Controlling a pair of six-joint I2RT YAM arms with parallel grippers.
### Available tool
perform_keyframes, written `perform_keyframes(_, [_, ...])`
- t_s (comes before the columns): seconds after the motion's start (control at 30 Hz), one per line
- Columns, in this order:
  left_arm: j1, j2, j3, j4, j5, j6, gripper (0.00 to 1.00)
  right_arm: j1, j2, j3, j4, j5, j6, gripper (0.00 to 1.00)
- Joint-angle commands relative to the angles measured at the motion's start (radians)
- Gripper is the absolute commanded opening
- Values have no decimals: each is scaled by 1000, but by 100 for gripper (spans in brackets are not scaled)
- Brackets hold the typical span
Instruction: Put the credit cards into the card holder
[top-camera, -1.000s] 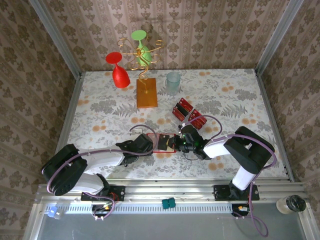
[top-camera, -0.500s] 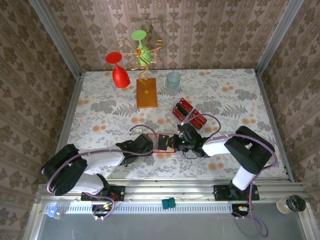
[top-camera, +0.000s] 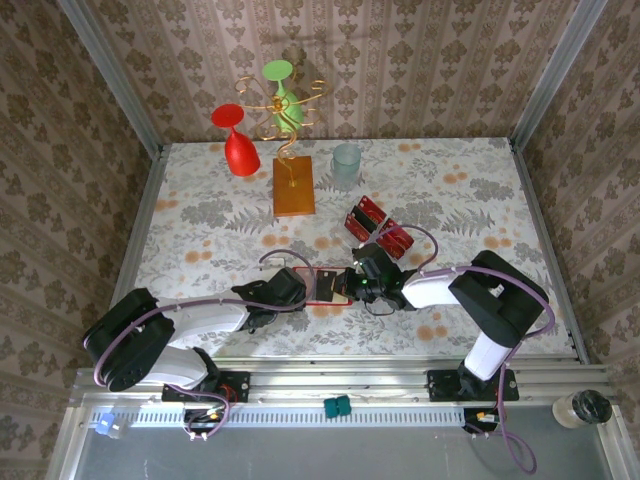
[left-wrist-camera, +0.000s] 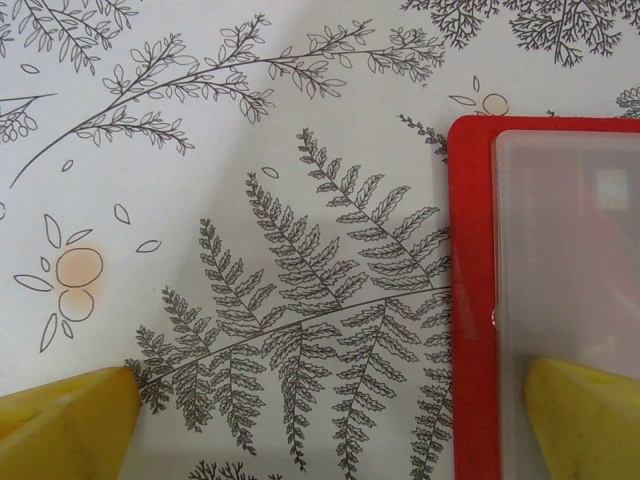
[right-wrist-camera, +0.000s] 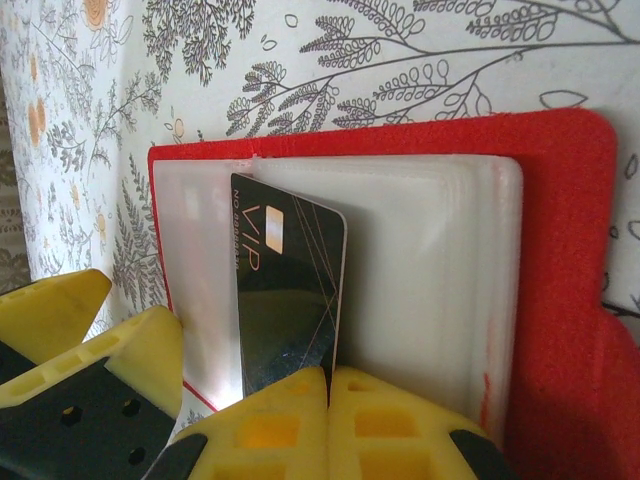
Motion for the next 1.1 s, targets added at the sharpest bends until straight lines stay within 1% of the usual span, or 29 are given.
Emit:
perform_keyframes(0.0, [-2, -2, -3, -39, -17, -5, 100, -3, 31, 15, -93, -27, -25, 0])
perform_keyframes(0.37, [-2, 0, 0, -41, -17, -4, 100, -17, 71, 68, -141, -84, -56, 0])
perform_keyframes(0.73, [-3, -2, -7, -33, -17, -9, 100, -16, 147, 180, -194, -189, -83, 1])
perform_keyframes(0.77, [-3, -3, -7, -33, -17, -9, 100, -16, 141, 185, -212, -190, -93, 7])
perform_keyframes(0.83, [-3, -3, -9, -32, -18, -9, 100, -18, 108, 200, -278, -168, -133, 25])
perform_keyframes(0.87, [-3, -3, -9, -33, -18, -9, 100, -20, 89, 208, -313, -155, -152, 31])
perform_keyframes(0.9, [-4, -5, -11, -31, -19, -10, 100, -23, 66, 217, -355, -136, -176, 34])
perform_keyframes(0.97, [-3, -5, -13, -29, -18, -10, 100, -30, 27, 233, -418, -105, -209, 34])
perform_keyframes(1.07, [-5, -6, -18, -20, -18, -14, 100, -41, -2, 267, -478, -85, -241, 31])
